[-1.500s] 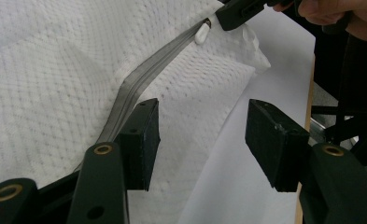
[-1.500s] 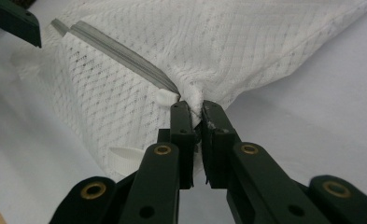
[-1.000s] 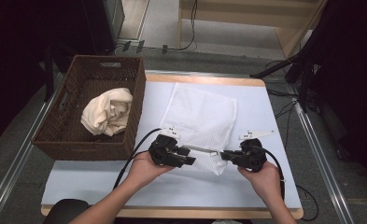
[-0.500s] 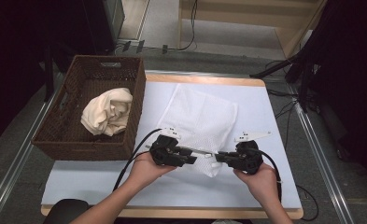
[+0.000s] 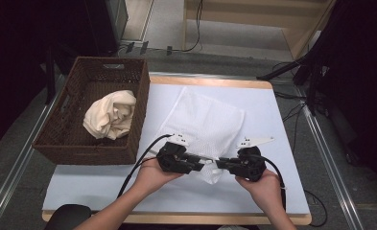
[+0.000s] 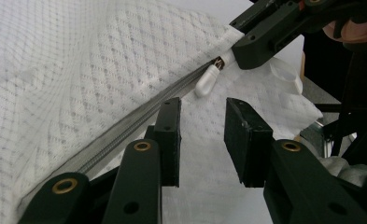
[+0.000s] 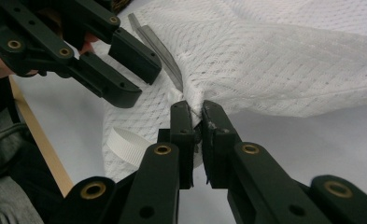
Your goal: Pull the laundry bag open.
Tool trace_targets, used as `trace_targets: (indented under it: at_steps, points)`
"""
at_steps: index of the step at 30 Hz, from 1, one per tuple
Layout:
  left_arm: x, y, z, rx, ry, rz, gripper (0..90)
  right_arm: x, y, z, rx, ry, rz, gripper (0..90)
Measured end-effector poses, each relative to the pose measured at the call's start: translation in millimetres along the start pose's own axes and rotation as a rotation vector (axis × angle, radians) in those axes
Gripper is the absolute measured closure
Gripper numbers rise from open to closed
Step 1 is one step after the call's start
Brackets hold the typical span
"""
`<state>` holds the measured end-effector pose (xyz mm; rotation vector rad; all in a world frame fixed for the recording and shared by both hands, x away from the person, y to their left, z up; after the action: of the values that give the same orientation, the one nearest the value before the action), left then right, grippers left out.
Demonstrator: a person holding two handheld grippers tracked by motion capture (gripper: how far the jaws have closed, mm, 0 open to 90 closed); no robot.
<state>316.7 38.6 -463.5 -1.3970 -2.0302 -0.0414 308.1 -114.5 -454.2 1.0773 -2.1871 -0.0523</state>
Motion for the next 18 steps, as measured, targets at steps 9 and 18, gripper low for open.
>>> trace_targets:
  at_steps: [9, 18]
  points:
    - [-4.9, -2.5, 2.8, -0.013, 0.021, 0.005, 68.9, -3.5, 7.5, -0.3, 0.012, 0.006, -0.015, 85.2]
    - [-7.4, -2.7, 4.4, -0.022, 0.034, 0.007, 72.4, -7.7, 15.6, -0.1, 0.027, 0.011, -0.036, 85.2]
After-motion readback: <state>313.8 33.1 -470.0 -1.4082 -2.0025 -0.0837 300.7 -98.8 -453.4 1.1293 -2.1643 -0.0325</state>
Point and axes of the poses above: each handheld gripper's, and its own axes: x roughly backward along the jaws, z roughly out of its underside, y roughly to its left, the point moved 7 cm from there along -x, roughly forward along the jaws, and after that the axes turned 8 degrees about -y, right-handed, at the moved point
